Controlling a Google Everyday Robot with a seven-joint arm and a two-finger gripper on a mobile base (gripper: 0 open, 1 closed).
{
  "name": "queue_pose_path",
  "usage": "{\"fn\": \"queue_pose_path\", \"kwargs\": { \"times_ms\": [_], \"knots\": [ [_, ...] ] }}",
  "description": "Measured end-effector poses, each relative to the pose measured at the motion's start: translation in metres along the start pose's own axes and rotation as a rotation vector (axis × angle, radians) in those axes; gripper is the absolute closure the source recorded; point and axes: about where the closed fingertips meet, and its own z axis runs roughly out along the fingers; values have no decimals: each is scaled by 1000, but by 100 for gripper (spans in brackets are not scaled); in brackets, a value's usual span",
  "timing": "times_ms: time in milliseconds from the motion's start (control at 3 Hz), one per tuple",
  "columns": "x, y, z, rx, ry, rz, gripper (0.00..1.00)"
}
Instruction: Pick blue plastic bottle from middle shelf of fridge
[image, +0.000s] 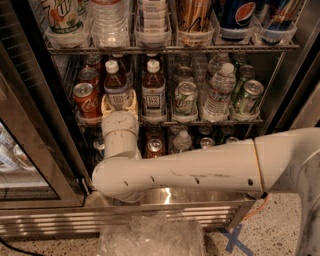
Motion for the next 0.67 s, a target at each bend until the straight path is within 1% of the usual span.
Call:
{"fn": "queue_pose_path", "kwargs": {
  "times_ms": [333, 667],
  "knots": [
    [-9, 3, -1, -12, -42, -6, 100],
    [-13, 9, -5, -19, -99, -2, 100]
  ]
}}
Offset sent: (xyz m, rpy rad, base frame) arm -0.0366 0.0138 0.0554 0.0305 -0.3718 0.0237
